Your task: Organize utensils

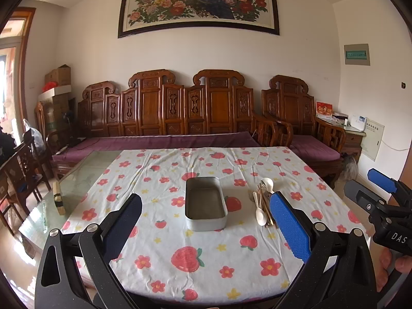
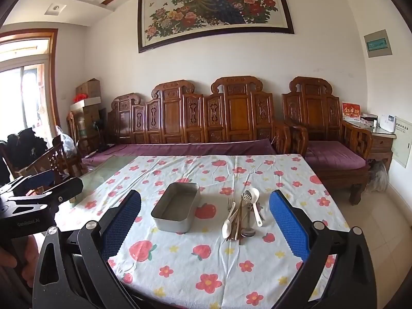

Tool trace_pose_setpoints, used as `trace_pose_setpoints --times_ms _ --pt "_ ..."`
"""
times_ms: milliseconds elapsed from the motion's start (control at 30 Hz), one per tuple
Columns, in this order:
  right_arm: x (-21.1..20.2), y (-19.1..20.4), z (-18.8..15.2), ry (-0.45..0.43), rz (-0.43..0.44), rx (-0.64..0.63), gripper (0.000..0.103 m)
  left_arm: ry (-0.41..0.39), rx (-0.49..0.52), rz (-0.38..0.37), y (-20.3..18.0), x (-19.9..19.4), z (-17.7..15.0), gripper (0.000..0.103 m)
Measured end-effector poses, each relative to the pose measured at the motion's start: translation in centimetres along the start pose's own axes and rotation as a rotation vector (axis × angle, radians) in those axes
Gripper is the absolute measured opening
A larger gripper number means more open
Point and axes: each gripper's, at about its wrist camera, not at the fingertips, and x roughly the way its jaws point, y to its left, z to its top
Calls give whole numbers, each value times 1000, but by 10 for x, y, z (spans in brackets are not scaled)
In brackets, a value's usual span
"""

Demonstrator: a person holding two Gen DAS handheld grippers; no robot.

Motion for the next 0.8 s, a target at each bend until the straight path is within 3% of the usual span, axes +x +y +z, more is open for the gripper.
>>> trace_pose_setpoints --times_ms 800 --pt "-6 0 3 3 -3 3 100 -3 -1 0 0 0 0 97"
